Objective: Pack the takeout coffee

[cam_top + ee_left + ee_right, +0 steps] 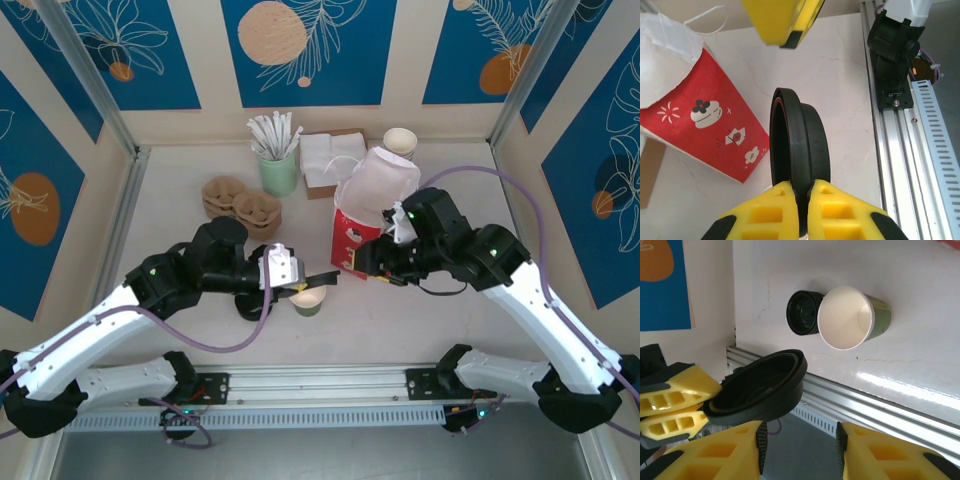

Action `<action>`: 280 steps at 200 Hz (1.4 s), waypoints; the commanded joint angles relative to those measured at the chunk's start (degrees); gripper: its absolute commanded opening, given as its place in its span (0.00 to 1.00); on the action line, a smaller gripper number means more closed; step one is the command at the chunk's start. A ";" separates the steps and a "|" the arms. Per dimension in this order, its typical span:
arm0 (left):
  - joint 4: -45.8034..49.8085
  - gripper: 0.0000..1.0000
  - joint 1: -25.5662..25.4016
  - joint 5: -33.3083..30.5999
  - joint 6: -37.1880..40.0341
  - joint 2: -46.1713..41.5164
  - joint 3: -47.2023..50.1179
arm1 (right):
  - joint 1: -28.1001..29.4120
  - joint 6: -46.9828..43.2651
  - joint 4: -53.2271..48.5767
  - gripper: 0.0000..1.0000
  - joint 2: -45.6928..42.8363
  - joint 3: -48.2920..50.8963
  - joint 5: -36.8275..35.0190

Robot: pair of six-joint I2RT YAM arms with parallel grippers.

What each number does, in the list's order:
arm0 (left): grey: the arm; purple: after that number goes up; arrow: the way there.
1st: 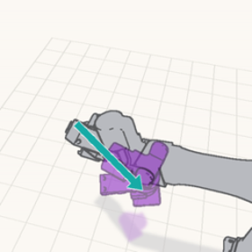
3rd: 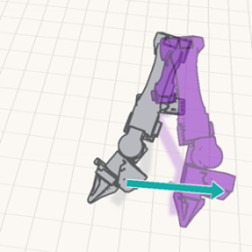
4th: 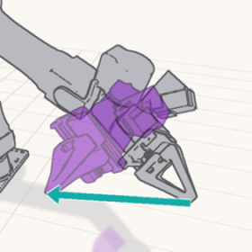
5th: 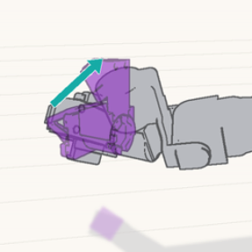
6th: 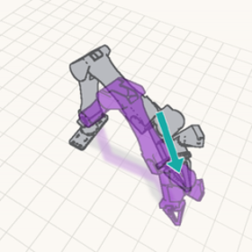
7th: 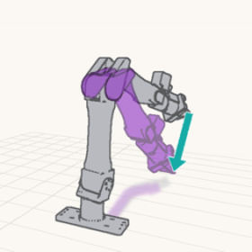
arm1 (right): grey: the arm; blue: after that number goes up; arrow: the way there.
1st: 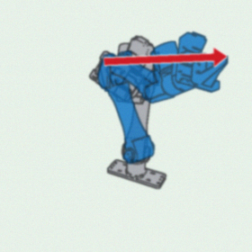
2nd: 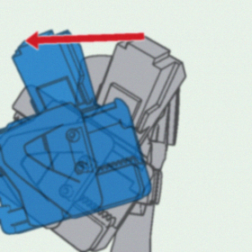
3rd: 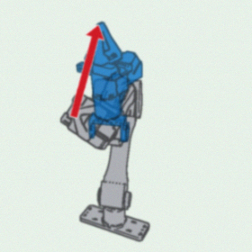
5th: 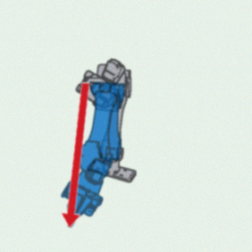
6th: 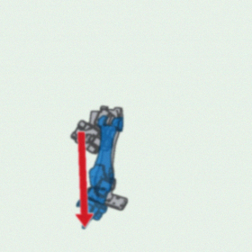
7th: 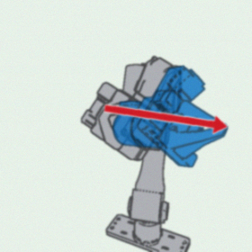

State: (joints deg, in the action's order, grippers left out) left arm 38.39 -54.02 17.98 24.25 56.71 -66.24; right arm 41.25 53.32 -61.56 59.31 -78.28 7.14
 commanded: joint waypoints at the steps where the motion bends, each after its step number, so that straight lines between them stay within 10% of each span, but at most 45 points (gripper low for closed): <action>1: -1.48 0.07 0.22 -1.17 -6.60 -0.28 0.57 | -0.12 0.15 2.43 0.44 -2.57 1.93 -1.38; 280: -11.65 0.02 29.23 30.92 -55.98 5.66 18.46 | 11.22 10.75 43.26 0.51 -10.81 40.75 -14.17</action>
State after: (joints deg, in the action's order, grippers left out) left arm 30.76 -25.87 44.62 -27.64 61.19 -49.10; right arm 52.29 64.12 -24.43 47.62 -39.11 -5.65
